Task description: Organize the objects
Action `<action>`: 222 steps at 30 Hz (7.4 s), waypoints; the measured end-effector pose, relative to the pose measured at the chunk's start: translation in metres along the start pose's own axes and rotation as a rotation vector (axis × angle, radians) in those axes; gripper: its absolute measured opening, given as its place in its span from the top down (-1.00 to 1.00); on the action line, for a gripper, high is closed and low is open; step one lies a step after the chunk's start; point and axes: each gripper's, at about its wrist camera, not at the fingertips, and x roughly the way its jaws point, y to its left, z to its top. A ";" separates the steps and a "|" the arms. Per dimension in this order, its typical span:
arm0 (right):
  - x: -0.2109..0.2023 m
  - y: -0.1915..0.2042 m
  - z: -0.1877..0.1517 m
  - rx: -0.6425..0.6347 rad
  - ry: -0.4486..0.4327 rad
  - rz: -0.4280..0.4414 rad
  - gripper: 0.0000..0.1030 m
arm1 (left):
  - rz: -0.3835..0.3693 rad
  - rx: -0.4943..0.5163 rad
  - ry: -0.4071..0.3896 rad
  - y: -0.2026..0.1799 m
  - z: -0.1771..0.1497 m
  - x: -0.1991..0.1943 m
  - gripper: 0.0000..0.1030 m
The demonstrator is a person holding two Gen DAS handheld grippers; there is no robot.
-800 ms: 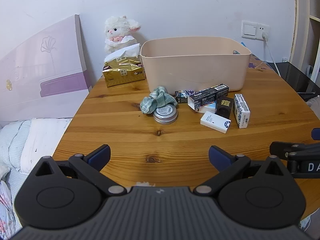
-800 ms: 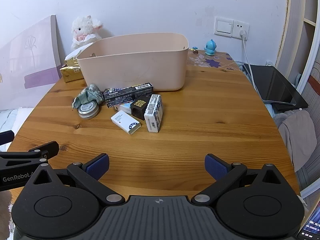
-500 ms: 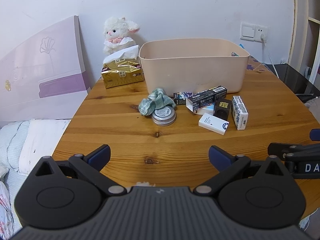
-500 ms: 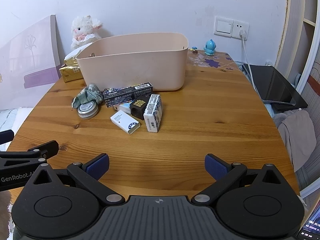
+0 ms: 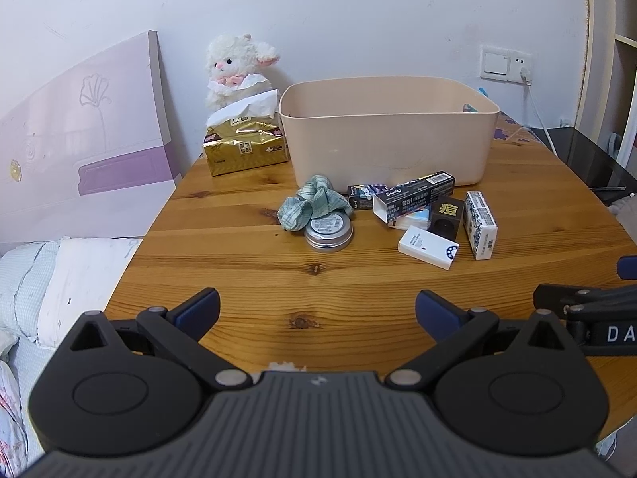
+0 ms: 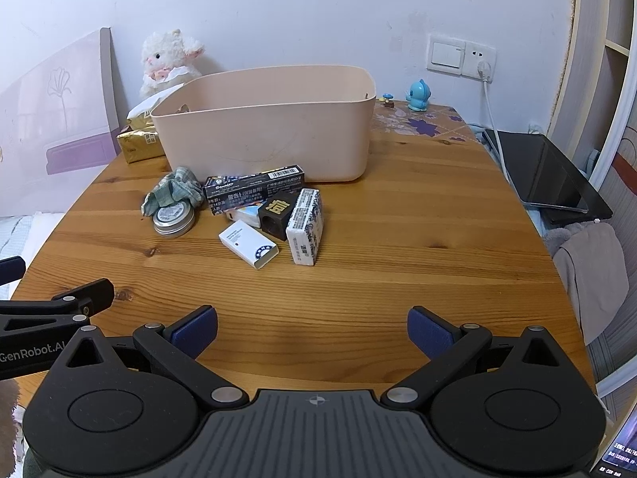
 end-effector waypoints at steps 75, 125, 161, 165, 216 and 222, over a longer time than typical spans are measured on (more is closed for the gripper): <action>0.100 0.006 0.057 -0.029 0.021 -0.010 -0.52 | -0.022 -0.034 0.015 0.052 0.063 0.133 -1.00; 0.054 -0.038 0.131 0.061 -0.178 0.077 0.66 | -0.106 -0.082 -0.185 0.065 0.150 0.076 0.91; 0.112 -0.012 0.190 0.066 -0.213 0.012 -0.70 | -0.119 0.013 0.013 -0.004 0.193 0.166 -0.73; 0.085 -0.005 0.183 0.021 -0.247 -0.009 -1.00 | -0.126 -0.001 0.009 0.008 0.190 0.146 -0.74; 0.140 0.053 0.044 -0.252 0.049 0.148 0.30 | -0.165 -0.005 0.183 0.028 0.049 0.184 -0.07; 0.133 0.046 0.043 -0.222 0.077 0.190 0.44 | -0.171 -0.010 0.188 0.031 0.045 0.177 -0.06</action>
